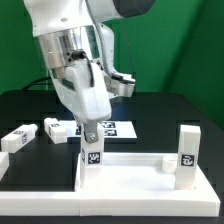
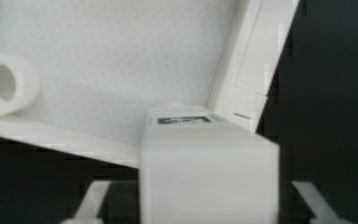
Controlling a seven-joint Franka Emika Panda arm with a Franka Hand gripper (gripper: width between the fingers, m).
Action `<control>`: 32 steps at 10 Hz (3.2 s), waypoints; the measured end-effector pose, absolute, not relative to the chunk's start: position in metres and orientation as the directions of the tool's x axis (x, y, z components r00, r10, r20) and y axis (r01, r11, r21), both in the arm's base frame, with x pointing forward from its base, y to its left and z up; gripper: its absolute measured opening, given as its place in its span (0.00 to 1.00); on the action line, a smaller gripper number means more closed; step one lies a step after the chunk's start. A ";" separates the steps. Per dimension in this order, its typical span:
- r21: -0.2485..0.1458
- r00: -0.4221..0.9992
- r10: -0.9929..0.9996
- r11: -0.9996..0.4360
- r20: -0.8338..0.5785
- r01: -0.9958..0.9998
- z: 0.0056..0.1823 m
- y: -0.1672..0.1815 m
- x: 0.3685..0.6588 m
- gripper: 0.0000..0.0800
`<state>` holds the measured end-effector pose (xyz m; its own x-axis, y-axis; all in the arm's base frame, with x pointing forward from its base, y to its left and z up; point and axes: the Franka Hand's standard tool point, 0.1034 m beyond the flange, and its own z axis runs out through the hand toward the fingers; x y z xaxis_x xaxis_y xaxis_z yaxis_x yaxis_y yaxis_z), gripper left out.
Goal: Assemble desk
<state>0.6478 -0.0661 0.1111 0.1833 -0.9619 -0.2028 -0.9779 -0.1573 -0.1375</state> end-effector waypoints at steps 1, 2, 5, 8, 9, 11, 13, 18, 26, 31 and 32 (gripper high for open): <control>-0.133 0.167 -0.964 -0.141 -0.207 -0.981 0.111 -0.066 0.648 0.38; -0.135 0.178 -0.963 -0.153 -0.204 -0.979 0.111 -0.066 0.648 0.39; -0.138 0.599 -0.793 -0.585 -0.108 -0.799 0.109 -0.062 0.647 0.60; -0.157 0.773 -0.631 -0.758 -0.071 -0.633 0.109 -0.060 0.649 0.81; -0.160 0.805 -0.590 -0.790 -0.063 -0.592 0.109 -0.060 0.649 0.81; -0.124 0.964 -0.267 -0.956 0.003 -0.264 0.108 -0.064 0.650 0.81; -0.069 0.997 0.050 -0.996 0.050 0.054 0.108 -0.058 0.654 0.81; -0.081 0.994 -0.100 -0.992 0.043 -0.096 0.108 -0.060 0.655 0.48; -0.108 0.697 -0.716 -0.691 -0.040 -0.715 0.107 -0.081 0.648 0.40; -0.104 0.673 -0.738 -0.667 -0.044 -0.738 0.108 -0.078 0.649 0.47; -0.112 0.682 -0.730 -0.675 -0.041 -0.729 0.116 -0.070 0.651 0.71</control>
Offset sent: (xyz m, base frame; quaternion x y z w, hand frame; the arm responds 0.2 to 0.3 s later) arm -0.0049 -0.0082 -0.0081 -0.0797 0.0753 -0.3247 0.9395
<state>0.6514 -0.0695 0.1157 0.6818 -0.7304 -0.0409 -0.7295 -0.6748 -0.1118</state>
